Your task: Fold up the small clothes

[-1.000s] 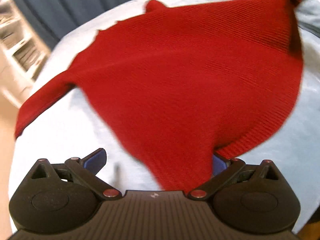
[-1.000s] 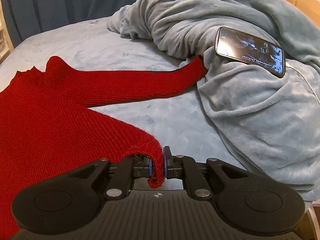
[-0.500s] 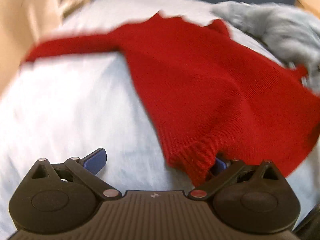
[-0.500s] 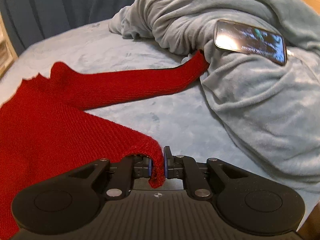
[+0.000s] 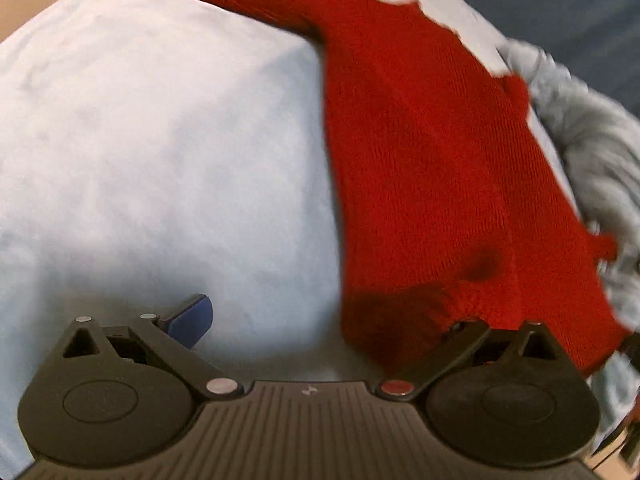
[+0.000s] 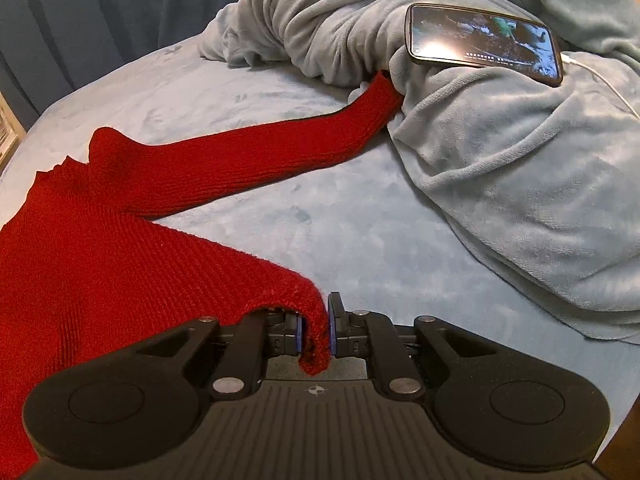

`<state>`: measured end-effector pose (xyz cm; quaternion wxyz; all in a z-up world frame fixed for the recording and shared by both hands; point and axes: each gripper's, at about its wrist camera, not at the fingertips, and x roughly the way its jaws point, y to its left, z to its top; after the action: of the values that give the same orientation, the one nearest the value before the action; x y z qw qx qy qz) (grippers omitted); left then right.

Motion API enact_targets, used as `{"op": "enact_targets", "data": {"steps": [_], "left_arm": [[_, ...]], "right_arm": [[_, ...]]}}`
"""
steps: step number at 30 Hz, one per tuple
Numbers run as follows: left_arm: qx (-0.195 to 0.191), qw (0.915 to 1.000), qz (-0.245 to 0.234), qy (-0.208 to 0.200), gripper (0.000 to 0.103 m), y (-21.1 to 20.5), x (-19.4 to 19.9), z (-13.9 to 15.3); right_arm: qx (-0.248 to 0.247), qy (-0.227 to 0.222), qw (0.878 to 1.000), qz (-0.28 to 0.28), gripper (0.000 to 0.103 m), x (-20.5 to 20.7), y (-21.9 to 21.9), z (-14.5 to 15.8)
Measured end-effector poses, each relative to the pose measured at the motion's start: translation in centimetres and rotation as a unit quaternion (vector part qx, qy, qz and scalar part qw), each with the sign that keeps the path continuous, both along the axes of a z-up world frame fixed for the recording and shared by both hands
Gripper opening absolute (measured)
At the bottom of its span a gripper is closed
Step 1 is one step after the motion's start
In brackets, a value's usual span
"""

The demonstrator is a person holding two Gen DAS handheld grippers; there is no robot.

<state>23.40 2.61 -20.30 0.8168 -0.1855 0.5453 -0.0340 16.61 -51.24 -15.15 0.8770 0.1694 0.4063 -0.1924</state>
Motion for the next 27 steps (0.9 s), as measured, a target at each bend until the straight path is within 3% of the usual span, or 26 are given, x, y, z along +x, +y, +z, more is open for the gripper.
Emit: {"op": "enact_targets", "data": {"steps": [4,6,7,8,9,10,11,13,16,19,22,24,26,27], "left_arm": [[-0.005,0.9987,-0.047,0.018,0.103,-4.3,-2.0,-0.4],[0.039,0.9968,-0.068,0.012,0.102,-6.3,-2.6,-0.6],[0.07,0.9944,-0.079,0.007,0.084,-7.0,-2.8,-0.6],[0.105,0.9904,-0.091,-0.006,0.042,-7.5,-3.1,-0.2],[0.117,0.9877,-0.103,-0.009,0.02,-7.5,-3.2,0.1],[0.104,0.9887,-0.108,-0.004,0.011,-7.1,-3.4,0.7],[0.092,0.9903,-0.104,-0.003,0.008,-6.0,-3.6,1.6],[0.118,0.9855,-0.116,-0.036,0.008,-4.3,-3.9,4.1],[0.174,0.9704,-0.134,-0.102,0.007,0.2,-5.8,9.5],[0.235,0.954,-0.125,-0.139,0.007,4.7,-8.7,13.1],[0.266,0.9493,-0.123,-0.113,0.007,8.3,-9.8,11.9],[0.281,0.945,-0.142,-0.088,0.008,9.3,-9.8,8.3],[0.297,0.9414,-0.153,-0.046,0.01,9.7,-9.9,4.8],[0.304,0.9395,-0.154,-0.039,0.013,9.8,-10.1,3.9]], "right_arm": [[-0.004,0.006,1.0,-0.001,0.012,0.1,-0.1,-0.1],[-0.004,0.009,1.0,-0.002,0.012,0.0,0.0,-0.3],[-0.004,0.011,1.0,0.0,0.012,-0.1,0.2,-0.3],[-0.006,0.012,1.0,0.008,0.013,-0.3,0.5,-0.3],[-0.011,0.013,1.0,0.02,0.012,-0.6,0.9,-0.2],[-0.022,0.015,0.999,0.036,0.012,-0.8,1.5,0.0],[-0.036,0.013,0.998,0.056,0.011,-1.3,2.4,0.6],[-0.061,-0.004,0.993,0.097,0.011,-2.5,4.3,2.3],[-0.069,-0.04,0.983,0.164,0.01,-5.8,7.5,5.6],[-0.059,-0.05,0.971,0.226,0.01,-9.5,10.6,7.2],[-0.058,-0.007,0.963,0.263,0.011,-11.8,13.8,4.5],[-0.061,0.054,0.96,0.268,0.012,-12.0,14.9,0.6],[-0.057,0.134,0.964,0.224,0.016,-11.9,14.8,-2.4],[-0.038,0.15,0.967,0.2,0.021,-12.0,14.4,-2.8]]}}
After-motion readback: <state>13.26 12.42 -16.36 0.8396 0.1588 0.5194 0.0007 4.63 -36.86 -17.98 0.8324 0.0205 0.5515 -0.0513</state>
